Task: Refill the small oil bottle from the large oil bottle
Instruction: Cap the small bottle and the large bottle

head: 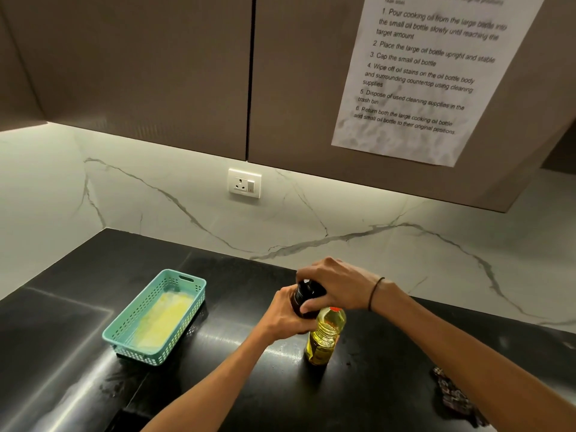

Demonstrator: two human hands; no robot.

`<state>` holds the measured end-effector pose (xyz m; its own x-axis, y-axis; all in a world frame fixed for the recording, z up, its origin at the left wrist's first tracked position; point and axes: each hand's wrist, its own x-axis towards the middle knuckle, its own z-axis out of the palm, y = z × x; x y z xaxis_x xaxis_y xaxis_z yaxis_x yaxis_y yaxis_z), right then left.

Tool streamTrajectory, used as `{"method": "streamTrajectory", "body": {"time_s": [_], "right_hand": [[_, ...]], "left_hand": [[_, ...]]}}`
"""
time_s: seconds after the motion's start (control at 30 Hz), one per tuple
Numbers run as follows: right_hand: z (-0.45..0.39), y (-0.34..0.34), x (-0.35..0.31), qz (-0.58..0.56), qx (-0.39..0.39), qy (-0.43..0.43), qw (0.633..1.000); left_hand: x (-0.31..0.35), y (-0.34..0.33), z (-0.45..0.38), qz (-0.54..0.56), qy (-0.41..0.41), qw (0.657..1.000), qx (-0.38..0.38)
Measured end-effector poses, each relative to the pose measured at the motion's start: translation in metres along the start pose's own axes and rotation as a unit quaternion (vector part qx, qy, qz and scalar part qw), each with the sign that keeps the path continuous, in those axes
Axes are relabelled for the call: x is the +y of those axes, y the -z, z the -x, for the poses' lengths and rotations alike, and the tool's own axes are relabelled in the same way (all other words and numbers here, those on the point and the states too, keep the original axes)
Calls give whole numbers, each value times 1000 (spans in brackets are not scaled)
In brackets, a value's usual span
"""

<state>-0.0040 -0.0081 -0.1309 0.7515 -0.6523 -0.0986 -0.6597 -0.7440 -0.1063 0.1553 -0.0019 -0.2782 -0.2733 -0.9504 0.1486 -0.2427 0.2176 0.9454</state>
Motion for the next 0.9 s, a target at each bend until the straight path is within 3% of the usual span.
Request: {"method": "streamTrajectory", "body": {"time_s": [0.13, 0.27, 0.37, 0.43, 0.53, 0.63, 0.77, 0.83, 0.9], "right_hand": [[-2, -21, -9, 80, 93, -110, 986], [-3, -24, -9, 47, 101, -159, 981], [4, -12, 5, -87, 37, -80, 992], [11, -5, 17, -105, 47, -8, 993], [20, -8, 24, 57, 102, 73, 990], [20, -19, 23, 185, 91, 137, 969], [13, -20, 24, 182, 67, 136, 972], [12, -28, 20, 161, 97, 112, 976], [8, -41, 8, 148, 151, 31, 977]], "left_hand": [[2, -5, 3, -2, -16, 1000, 2], [3, -7, 5, 10, -4, 1000, 0], [7, -3, 6, 17, -27, 999, -3], [10, 0, 6, 25, -32, 999, -17], [14, 3, 8, 36, -41, 998, -30], [16, 2, 9, 36, -48, 997, -40], [14, -5, 8, 23, -46, 998, -30], [14, -8, 8, 28, -39, 999, -7], [15, -12, 7, 39, -36, 998, 22]]}}
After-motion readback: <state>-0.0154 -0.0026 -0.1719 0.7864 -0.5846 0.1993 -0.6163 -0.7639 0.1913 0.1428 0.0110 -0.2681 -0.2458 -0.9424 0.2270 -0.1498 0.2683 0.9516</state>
